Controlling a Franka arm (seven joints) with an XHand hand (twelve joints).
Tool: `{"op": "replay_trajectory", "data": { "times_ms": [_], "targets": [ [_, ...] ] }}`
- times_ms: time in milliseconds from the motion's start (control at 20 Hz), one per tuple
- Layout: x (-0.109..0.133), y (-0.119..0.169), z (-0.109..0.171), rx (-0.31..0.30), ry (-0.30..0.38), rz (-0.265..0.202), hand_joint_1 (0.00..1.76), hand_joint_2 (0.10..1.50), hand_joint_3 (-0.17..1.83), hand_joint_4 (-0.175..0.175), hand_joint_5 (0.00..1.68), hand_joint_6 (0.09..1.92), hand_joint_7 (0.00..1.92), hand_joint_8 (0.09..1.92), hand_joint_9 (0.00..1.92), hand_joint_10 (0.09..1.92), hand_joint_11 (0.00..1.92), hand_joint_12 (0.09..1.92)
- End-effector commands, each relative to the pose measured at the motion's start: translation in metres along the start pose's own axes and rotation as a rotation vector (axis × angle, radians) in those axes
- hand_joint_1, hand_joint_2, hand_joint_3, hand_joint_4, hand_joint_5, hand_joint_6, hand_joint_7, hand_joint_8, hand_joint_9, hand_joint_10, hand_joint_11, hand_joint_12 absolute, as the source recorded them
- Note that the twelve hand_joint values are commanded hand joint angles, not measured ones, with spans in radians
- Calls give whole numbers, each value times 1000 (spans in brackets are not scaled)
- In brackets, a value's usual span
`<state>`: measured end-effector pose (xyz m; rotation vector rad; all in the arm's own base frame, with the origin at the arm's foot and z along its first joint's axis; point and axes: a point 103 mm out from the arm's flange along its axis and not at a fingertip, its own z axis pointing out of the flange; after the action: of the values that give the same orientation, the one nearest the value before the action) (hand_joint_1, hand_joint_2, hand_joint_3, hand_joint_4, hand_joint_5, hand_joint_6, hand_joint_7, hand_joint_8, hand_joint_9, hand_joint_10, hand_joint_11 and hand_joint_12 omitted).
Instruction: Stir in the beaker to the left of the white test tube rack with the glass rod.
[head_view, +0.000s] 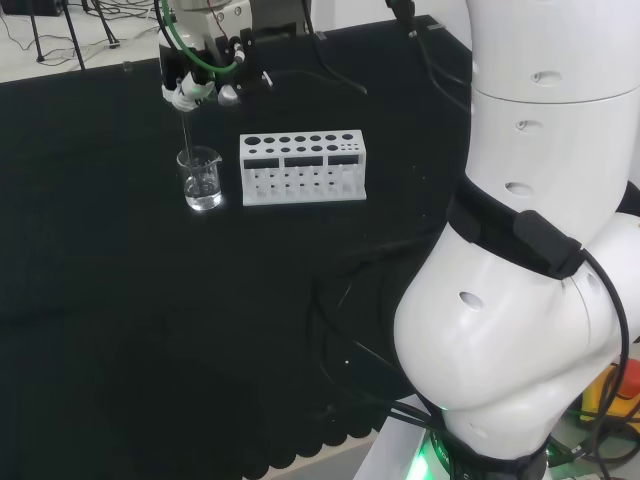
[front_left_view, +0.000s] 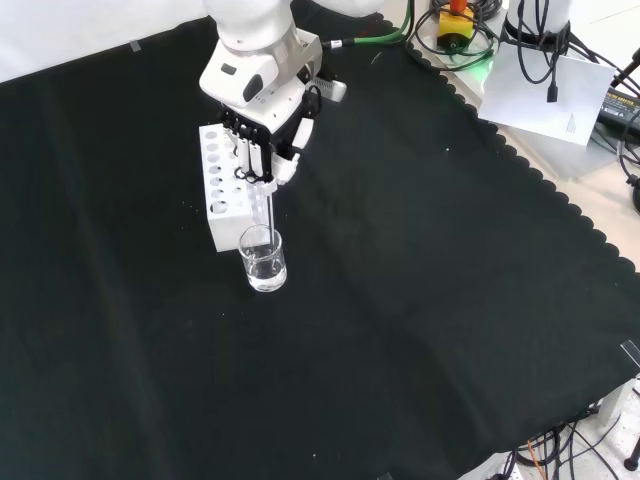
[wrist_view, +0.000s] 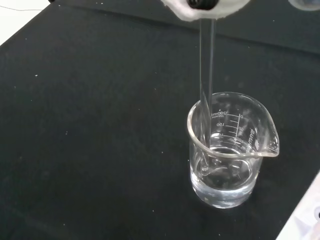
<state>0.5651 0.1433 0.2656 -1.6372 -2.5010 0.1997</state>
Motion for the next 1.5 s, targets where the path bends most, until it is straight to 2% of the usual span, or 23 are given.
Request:
{"op": "replay_trajectory", "data": {
  "times_ms": [50, 200, 350, 550, 800, 1050, 1300, 1500],
  "targets": [
    [-2, 13, -2, -11, -5, -3, 1328, 1042, -175, -175, 1465, 87, 1334, 693, 1698, 496, 1728, 328],
    [-20, 19, -7, -12, 5, 13, 1328, 1041, -175, -175, 1465, 87, 1334, 692, 1699, 495, 1728, 328],
    [-36, 14, -8, -16, 53, 38, 1328, 1041, -175, -175, 1465, 87, 1335, 691, 1699, 494, 1728, 327],
    [-40, 0, -14, -21, 34, 56, 1329, 1041, -175, -175, 1466, 87, 1335, 690, 1699, 492, 1727, 326],
    [-30, -12, -16, -20, 17, 63, 1329, 1041, -175, -175, 1466, 87, 1336, 689, 1700, 490, 1728, 326],
    [-9, -16, -21, -27, -6, 39, 1328, 1041, -175, -175, 1466, 87, 1337, 686, 1701, 489, 1729, 326],
    [-1, -4, -19, -24, -19, 27, 1329, 1041, -175, -175, 1466, 87, 1337, 685, 1701, 487, 1729, 325],
    [-8, 12, -17, -26, -15, 28, 1328, 1041, -175, -175, 1466, 87, 1338, 685, 1702, 486, 1729, 324]
  ]
}}
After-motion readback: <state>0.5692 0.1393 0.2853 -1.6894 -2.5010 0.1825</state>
